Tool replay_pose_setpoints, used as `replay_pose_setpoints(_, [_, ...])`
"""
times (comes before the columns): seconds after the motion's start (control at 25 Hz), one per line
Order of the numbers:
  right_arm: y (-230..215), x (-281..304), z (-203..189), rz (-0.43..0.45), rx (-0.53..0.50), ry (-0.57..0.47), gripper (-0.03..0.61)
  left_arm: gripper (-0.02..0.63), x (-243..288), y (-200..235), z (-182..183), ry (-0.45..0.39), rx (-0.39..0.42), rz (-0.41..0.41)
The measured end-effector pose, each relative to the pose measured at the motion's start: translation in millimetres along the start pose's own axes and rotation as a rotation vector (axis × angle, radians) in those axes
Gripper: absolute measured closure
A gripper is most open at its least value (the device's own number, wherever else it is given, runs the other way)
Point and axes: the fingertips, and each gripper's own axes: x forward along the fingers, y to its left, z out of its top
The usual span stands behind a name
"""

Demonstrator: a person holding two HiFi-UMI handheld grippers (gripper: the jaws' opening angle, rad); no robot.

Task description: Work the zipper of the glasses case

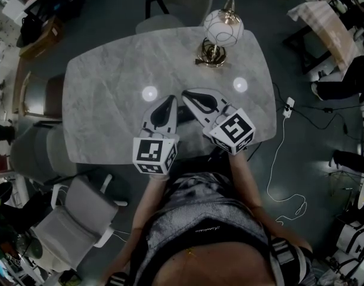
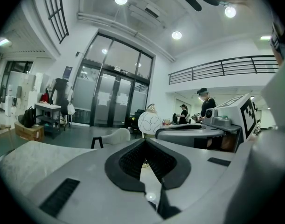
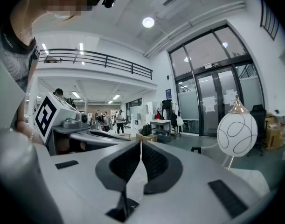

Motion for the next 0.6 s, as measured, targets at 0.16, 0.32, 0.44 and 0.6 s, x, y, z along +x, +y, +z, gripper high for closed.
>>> replay_pose_setpoints(0.16, [-0.9, 0.2, -2.3, 0.0, 0.001, 0.009, 0.515, 0.607, 1.9, 0.3, -0.1, 0.002, 0.001, -0.006])
replay_pose_setpoints(0.32, [-1.6, 1.4, -2.6, -0.003, 0.001, 0.014, 0.515, 0.606, 2.9, 1.3, -0.2, 0.008, 0.003, -0.011])
replay_pose_setpoints(0.44, [-1.8, 2.0, -2.0, -0.004, 0.0, 0.016, 0.515, 0.606, 3.3, 1.4, 1.2, 0.008, 0.007, -0.014])
replay_pose_setpoints(0.6, [-2.8, 3.0, -3.2, -0.005, -0.001, 0.017, 0.515, 0.607, 5.3, 0.8, -0.3, 0.012, 0.011, -0.019])
